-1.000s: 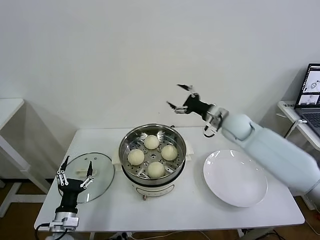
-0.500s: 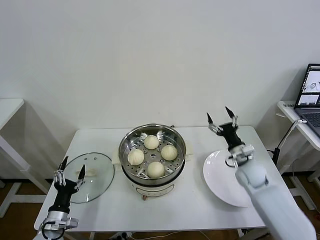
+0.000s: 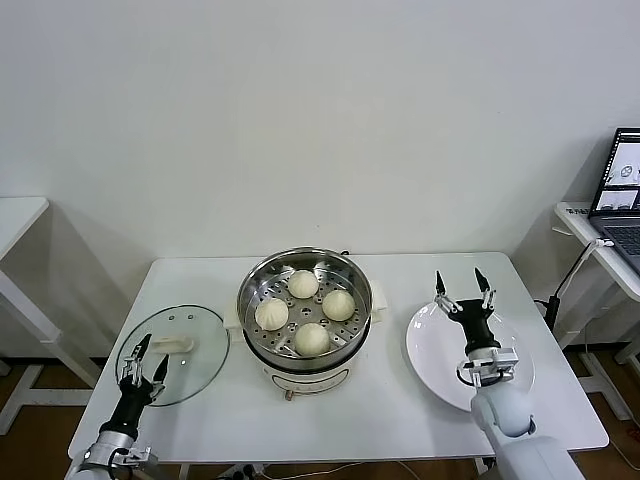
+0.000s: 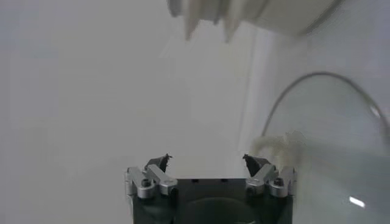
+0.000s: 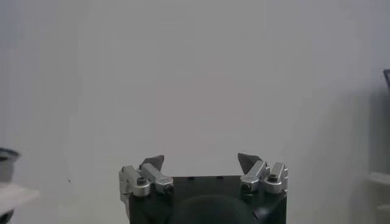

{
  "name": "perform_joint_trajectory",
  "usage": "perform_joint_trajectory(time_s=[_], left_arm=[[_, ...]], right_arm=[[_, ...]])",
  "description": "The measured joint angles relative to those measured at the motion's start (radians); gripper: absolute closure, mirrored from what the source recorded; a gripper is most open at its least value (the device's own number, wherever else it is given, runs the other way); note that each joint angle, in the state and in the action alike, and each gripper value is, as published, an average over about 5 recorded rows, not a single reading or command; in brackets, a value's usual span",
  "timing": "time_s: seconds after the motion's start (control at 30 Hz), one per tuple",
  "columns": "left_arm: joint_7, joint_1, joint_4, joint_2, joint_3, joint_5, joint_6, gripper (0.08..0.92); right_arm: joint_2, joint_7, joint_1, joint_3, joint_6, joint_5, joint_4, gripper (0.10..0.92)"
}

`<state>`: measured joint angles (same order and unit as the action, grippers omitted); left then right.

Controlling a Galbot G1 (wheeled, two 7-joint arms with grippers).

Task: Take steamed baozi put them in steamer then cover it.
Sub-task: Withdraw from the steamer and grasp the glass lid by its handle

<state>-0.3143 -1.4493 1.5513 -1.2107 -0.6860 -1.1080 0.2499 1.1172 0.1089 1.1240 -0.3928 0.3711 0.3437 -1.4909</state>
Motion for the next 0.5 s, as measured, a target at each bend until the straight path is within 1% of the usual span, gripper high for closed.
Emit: perform_joint_trajectory(time_s=[0.2, 0.5], left_arm=[[-0.018, 0.042, -0.041, -0.003, 0.014, -0.041, -0.003, 0.177], [-0.021, 0.097, -0.095, -0.007, 0.035, -0.074, -0.031, 0.177]], right_arm=[[0.028, 0.001, 0.035, -0.017, 0.006, -0.027, 0.007, 0.203], [0.05, 0.0, 0.059, -0.035, 0.013, -0.058, 0.014, 0.203]])
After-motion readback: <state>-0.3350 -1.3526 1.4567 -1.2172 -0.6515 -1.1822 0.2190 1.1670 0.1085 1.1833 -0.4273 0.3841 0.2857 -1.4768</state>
